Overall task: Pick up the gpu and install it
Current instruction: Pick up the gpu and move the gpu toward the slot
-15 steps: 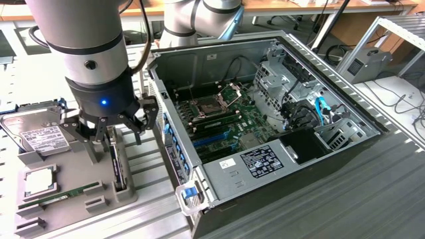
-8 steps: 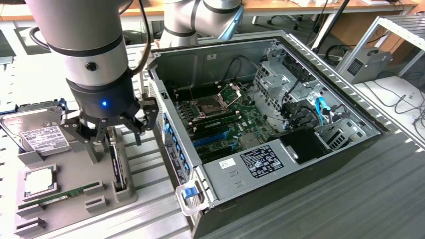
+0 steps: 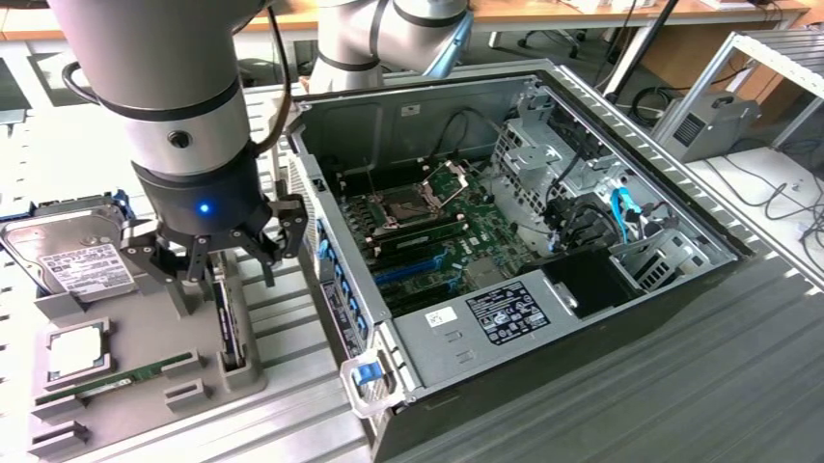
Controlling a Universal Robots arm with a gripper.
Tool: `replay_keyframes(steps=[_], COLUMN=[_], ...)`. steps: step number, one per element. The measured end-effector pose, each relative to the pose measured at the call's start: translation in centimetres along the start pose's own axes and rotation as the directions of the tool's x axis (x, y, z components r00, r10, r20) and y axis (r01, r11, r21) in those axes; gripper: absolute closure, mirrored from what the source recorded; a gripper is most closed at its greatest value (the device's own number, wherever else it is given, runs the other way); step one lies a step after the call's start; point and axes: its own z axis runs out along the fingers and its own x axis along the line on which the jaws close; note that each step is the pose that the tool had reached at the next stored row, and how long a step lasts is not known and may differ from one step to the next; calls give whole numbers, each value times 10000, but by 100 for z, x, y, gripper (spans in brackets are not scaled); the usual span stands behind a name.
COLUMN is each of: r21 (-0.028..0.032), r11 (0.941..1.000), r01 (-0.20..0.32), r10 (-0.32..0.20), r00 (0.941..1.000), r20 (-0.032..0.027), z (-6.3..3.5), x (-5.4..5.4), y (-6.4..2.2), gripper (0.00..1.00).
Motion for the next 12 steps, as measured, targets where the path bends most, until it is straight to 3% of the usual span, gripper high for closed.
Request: replay_keyframes(steps=[12], r21=[29], r11=[10000], r01=[0], r10=[0], r00=[10000], r20=[2], z=[41], x=[6], y=[-1], gripper=[40])
